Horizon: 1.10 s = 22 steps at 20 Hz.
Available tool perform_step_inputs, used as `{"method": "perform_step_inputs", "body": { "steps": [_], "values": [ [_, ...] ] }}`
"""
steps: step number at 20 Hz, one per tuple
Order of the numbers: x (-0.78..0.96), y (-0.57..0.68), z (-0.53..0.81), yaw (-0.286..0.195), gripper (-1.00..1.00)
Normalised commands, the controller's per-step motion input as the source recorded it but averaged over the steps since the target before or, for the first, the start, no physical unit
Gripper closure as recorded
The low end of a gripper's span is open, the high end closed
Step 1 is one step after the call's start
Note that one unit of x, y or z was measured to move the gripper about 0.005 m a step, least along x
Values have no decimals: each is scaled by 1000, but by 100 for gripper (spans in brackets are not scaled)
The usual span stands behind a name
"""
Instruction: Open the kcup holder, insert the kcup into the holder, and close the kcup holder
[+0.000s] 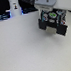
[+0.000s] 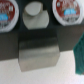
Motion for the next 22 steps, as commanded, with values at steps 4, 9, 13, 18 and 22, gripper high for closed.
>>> {"method": "perform_step_inputs", "body": {
  "steps": [4,9,13,18,22],
  "values": [
    [173,146,-313,133,-100],
    [-43,240,-159,179,-100],
    [-245,275,-70,175,-100],
    [-360,254,-7,197,-100],
    [-411,390,8,148,-100]
  ]
}}
